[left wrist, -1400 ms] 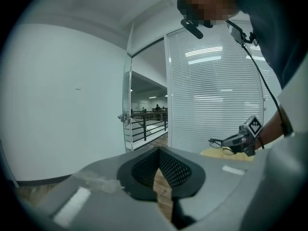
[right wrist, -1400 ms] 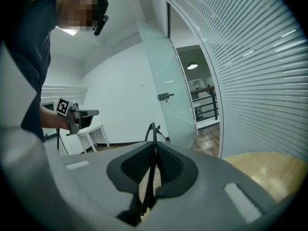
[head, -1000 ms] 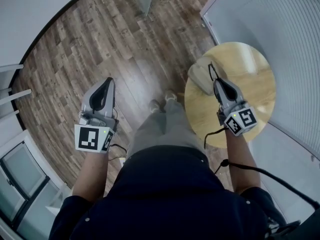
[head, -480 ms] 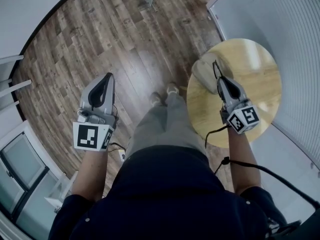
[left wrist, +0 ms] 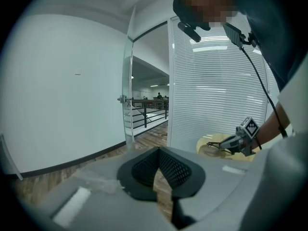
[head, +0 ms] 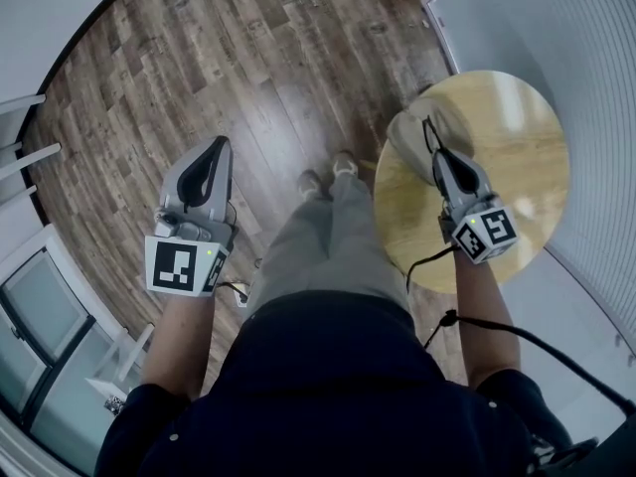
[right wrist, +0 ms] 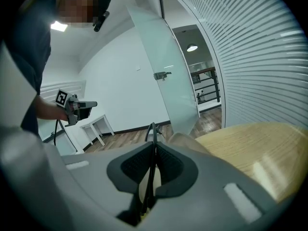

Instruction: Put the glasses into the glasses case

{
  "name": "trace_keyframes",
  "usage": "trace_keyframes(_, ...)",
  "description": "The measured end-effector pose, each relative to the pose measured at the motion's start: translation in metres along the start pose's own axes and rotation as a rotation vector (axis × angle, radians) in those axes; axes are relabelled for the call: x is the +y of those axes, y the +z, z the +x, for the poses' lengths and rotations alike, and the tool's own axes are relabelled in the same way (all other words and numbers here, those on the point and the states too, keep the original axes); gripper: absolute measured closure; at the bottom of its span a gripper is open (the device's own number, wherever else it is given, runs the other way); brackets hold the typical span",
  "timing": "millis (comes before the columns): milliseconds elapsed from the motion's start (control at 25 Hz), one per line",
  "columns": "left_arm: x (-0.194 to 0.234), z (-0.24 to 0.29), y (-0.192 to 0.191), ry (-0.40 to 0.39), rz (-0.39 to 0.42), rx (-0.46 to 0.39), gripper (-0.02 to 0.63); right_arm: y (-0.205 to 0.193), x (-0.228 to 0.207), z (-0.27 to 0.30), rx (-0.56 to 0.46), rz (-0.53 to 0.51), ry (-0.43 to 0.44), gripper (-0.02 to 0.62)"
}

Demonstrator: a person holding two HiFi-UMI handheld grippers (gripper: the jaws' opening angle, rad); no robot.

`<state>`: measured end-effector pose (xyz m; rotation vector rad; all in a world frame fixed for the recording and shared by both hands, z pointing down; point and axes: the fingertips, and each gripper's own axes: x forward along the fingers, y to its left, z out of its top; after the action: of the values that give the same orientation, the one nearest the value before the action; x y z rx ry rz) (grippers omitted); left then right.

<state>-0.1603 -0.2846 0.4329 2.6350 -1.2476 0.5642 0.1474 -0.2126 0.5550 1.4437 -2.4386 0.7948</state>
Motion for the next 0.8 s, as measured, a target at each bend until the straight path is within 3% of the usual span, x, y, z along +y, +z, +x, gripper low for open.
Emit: trace_keyframes(800,0.015,-0.007,-0.037,0.057,-0.061,0.059,0.603,-0.031,0.003,0.026,0.128,-0.031,0.047,0.566)
